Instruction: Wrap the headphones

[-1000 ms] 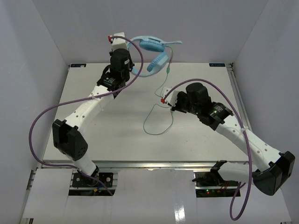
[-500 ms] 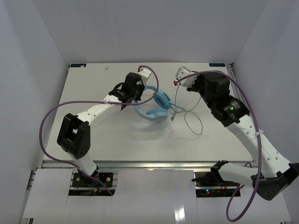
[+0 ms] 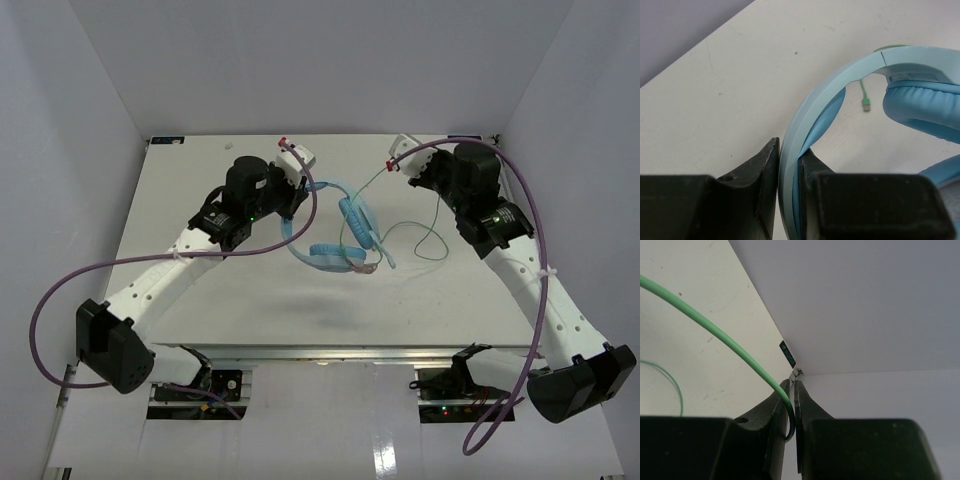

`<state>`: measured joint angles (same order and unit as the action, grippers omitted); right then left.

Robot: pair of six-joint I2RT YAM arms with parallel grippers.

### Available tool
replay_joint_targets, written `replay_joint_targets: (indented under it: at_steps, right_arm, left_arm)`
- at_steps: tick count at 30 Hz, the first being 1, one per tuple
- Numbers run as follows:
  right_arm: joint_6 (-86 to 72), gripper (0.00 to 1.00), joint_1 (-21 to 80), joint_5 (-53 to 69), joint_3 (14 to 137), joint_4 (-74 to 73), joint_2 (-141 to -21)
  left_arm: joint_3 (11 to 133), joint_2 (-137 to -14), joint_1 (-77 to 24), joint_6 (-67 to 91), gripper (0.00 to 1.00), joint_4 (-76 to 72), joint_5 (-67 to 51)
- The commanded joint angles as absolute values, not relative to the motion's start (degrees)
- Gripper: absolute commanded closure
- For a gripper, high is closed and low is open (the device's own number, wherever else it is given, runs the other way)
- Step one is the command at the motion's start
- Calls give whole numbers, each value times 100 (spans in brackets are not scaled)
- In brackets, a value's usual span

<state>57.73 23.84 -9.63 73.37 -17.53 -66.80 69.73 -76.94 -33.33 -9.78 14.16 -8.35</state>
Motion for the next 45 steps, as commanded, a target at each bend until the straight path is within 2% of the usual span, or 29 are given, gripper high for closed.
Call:
replay_joint_targets:
  at_steps: [1,5,9,14,18,23,24,27,31,33,35,38,45]
  right_arm:
    - [4918,87,1854,208,7816,-1269,-7017]
    - [4245,89,1477,918,8102,-1233,-7495]
    - [3747,89,1477,1060,8610,-1614,-7944]
    - [3315,89,1485,1353,8815,-1729,-7946]
    - [2775,89,1483,2028,8960,-1998,-8114]
    - [1842,88,1459,4197,8194,-1556,-8289]
    - [1372,88,1461,4943,7904,-1111,-8317]
    - [65,87,1486,6076,7108,455,-8342]
    - [-1320,87,1520,6830,6519,2386,-8476]
    - [-2737,85,1561,7088,6297,3673,-8604]
    - [-4805,83,1642,7219,5902,6338,-8809]
    - [-6768,80,1834,7192,6004,9136,-9532]
    - [-8183,75,2235,6833,6503,10371,-10450]
  left_arm:
    - [6864,-7153,-3349,-769,100,1125,-2016]
    - [6760,-6840,-3349,-346,100,1015,-2657]
    - [6721,-6595,-3349,93,100,736,-2984]
    - [6853,-6328,-3349,381,100,633,-3190]
    - [6904,-6157,-3349,870,100,344,-3445]
    - [7026,-6357,-3349,1734,100,-198,-3386]
    - [7097,-6457,-3349,1969,100,-277,-3307]
    - [7492,-6760,-3349,2347,100,-416,-3085]
    - [8017,-7162,-3349,2713,100,-451,-2677]
    - [8297,-7268,-3349,2805,100,-441,-2517]
    - [8503,-7425,-3349,2882,100,-432,-2264]
    - [8930,-7692,-3357,2884,100,-371,-1893]
    - [9480,-8009,-3465,2793,100,-318,-1226]
